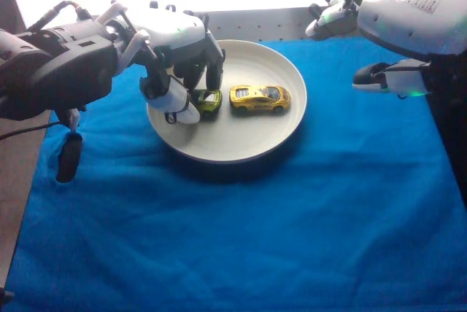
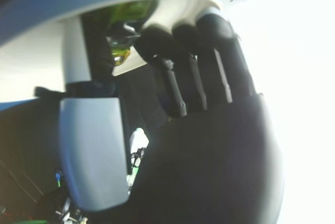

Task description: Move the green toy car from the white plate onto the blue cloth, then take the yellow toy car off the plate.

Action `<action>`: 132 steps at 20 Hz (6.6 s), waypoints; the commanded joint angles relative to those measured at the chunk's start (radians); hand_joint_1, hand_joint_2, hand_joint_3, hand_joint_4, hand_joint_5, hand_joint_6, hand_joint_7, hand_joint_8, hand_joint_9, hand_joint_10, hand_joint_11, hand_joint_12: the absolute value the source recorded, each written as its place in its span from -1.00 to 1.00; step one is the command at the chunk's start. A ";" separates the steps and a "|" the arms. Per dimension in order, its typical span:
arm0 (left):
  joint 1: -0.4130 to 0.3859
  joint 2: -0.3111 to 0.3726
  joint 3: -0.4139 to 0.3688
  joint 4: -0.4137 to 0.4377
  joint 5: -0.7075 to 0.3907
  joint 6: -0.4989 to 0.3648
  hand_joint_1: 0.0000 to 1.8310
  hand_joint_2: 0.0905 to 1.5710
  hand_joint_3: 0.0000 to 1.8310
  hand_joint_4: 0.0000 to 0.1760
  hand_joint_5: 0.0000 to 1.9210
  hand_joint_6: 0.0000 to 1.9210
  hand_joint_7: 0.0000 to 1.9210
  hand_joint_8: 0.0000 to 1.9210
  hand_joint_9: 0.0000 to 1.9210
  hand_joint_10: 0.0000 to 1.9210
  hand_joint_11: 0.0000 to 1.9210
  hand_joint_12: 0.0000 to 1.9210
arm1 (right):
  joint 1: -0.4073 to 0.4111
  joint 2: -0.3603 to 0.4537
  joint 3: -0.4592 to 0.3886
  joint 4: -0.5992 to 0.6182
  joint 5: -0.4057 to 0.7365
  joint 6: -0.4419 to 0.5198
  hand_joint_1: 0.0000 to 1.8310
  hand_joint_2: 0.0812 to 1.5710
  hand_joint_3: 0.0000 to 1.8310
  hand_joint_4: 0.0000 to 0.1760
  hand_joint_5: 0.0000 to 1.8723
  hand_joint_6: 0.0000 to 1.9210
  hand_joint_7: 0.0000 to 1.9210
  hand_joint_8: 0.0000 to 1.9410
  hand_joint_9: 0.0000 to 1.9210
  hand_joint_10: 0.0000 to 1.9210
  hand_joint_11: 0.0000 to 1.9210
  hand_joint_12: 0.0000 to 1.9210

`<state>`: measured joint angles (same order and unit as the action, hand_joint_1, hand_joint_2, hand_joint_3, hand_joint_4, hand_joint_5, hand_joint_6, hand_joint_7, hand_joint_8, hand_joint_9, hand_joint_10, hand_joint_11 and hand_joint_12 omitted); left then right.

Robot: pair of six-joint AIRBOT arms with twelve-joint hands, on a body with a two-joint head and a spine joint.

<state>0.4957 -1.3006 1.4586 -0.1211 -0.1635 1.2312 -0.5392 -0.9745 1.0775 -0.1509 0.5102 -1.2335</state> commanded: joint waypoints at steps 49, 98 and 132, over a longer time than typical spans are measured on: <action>0.493 0.549 -0.657 -0.014 -0.609 -0.107 -0.18 0.22 -1.00 0.98 -0.51 -0.97 -0.63 -1.00 -0.71 -0.74 -1.00 0.15 | -0.005 0.003 -0.005 0.033 0.106 -0.008 0.13 0.25 -1.00 -1.00 -0.11 -1.00 -0.30 -0.13 -0.37 0.37 -0.47 0.85; 0.612 0.461 -0.661 -0.318 -0.996 0.020 -0.08 0.59 -1.00 0.99 -0.30 0.48 -0.29 -1.00 -0.42 -0.87 -0.98 0.34 | 0.054 -0.372 0.313 0.202 -0.065 -0.008 0.05 0.16 -1.00 -1.00 -0.18 -0.99 -0.17 -0.90 -0.44 -0.16 -0.68 0.57; 0.612 0.459 -0.664 -0.319 -1.011 0.007 -0.14 0.66 -1.00 1.00 -0.39 0.62 -0.34 -0.99 -0.47 -0.86 -1.00 0.41 | 0.048 -0.446 0.380 0.206 -0.146 -0.008 0.13 0.26 -1.00 -1.00 -0.11 -1.00 -0.24 -0.21 -0.39 0.36 -0.50 0.92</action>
<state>1.1137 -0.8379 0.7963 -0.4606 -1.0538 1.2438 -0.5014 -1.4178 1.4528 0.0589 0.2665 -1.2358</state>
